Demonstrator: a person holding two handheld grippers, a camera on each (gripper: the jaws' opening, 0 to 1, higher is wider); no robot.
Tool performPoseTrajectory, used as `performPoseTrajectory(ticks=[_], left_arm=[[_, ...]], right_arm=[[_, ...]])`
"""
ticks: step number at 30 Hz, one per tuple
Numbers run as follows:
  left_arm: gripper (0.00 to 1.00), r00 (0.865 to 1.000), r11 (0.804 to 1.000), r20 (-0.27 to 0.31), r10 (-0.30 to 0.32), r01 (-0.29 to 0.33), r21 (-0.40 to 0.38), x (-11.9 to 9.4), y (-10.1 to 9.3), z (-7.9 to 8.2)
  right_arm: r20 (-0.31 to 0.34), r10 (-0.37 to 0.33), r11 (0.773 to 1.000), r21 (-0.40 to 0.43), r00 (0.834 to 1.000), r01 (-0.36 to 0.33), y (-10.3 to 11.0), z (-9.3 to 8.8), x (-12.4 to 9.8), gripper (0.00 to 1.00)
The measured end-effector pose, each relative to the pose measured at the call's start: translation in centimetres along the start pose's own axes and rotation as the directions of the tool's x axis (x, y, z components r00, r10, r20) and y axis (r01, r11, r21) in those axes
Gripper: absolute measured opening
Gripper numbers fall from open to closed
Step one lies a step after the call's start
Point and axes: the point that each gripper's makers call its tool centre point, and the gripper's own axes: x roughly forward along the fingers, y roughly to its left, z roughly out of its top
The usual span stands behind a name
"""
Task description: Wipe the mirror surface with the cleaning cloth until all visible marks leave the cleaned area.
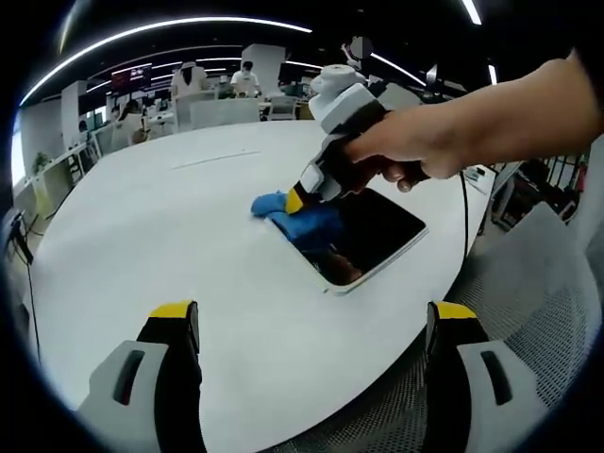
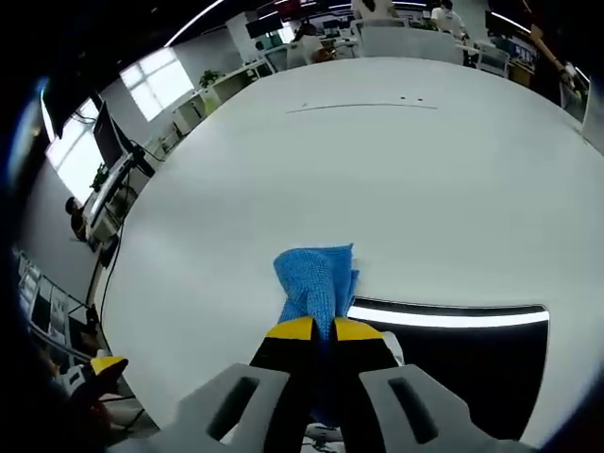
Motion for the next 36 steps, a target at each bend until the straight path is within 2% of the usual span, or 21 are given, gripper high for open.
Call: performPoseTrajectory(ticks=[14, 24, 36], left_arm=[[0.99, 1.0, 1.0, -0.003, 0.002, -0.002, 0.001, -0.1, 0.0, 0.0], [0.99, 1.0, 1.0, -0.003, 0.003, -0.002, 0.004, -0.1, 0.0, -0.1], [0.99, 1.0, 1.0, -0.002, 0.011, -0.011, 0.006, -0.1, 0.3, -0.1]], right_arm=[[0.018, -0.024, 1.0, 0.008, 1.0, 0.024, -1.7, -0.2, -0.4, 0.0], [0.019, -0.054, 0.998, 0.037, 0.998, 0.053, -4.3, -0.1, -1.0, 0.0], [0.03, -0.066, 0.997, 0.035, 0.997, 0.065, -4.1, -0.3, -0.8, 0.0]])
